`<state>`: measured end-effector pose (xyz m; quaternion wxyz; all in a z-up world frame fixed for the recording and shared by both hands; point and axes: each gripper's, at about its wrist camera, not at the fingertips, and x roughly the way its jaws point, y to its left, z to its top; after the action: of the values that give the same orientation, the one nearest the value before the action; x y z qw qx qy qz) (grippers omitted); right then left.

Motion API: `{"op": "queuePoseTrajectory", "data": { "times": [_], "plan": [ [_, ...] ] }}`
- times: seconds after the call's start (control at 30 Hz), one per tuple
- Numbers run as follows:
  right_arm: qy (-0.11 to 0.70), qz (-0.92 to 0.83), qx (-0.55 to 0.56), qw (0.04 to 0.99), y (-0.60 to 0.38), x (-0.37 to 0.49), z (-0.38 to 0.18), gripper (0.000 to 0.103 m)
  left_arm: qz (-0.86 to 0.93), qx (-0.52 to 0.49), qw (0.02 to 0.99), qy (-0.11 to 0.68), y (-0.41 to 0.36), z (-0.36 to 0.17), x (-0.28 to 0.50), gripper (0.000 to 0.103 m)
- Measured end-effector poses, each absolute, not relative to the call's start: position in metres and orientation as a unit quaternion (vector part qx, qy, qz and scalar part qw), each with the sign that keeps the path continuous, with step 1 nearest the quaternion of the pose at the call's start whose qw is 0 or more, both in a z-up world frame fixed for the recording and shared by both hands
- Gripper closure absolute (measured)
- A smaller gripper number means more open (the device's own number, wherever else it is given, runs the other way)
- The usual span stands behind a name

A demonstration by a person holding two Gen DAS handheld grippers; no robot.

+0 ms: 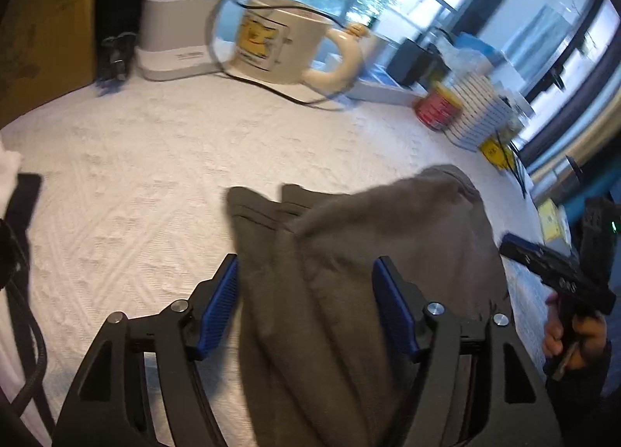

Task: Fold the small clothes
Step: 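Grasp the shirt end with both tools and lift it up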

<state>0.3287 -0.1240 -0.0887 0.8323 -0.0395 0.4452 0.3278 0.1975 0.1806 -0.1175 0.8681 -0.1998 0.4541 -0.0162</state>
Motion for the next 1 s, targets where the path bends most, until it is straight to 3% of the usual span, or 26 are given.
{"op": "queuePoseTrajectory", "data": {
  "times": [0.37, 0.63, 0.73, 0.8, 0.87, 1.0],
  "plan": [
    [0.451, 0.369, -0.032, 0.812, -0.094, 0.334, -0.098, 0.052, -0.051, -0.134, 0.87, 0.473, 0.139, -0.119, 0.208, 0.029],
    [0.427, 0.382, -0.047, 0.818, -0.078, 0.325, -0.1, 0.045, -0.038, -0.082, 0.881, 0.464, 0.126, -0.123, 0.212, 0.03],
    [0.419, 0.397, -0.06, 0.815, -0.072, 0.319, -0.1, 0.045, -0.041, -0.072, 0.885, 0.459, 0.12, -0.124, 0.212, 0.037],
    [0.41, 0.404, -0.074, 0.815, -0.067, 0.312, -0.101, 0.047, -0.045, -0.068, 0.887, 0.455, 0.117, -0.124, 0.212, 0.047],
    [0.402, 0.407, -0.089, 0.815, -0.061, 0.306, -0.102, 0.057, -0.053, -0.078, 0.887, 0.452, 0.116, -0.123, 0.212, 0.063],
    [0.391, 0.412, -0.112, 0.815, -0.053, 0.295, -0.1, 0.075, -0.065, -0.09, 0.888, 0.447, 0.114, -0.123, 0.212, 0.075]
  ]
}}
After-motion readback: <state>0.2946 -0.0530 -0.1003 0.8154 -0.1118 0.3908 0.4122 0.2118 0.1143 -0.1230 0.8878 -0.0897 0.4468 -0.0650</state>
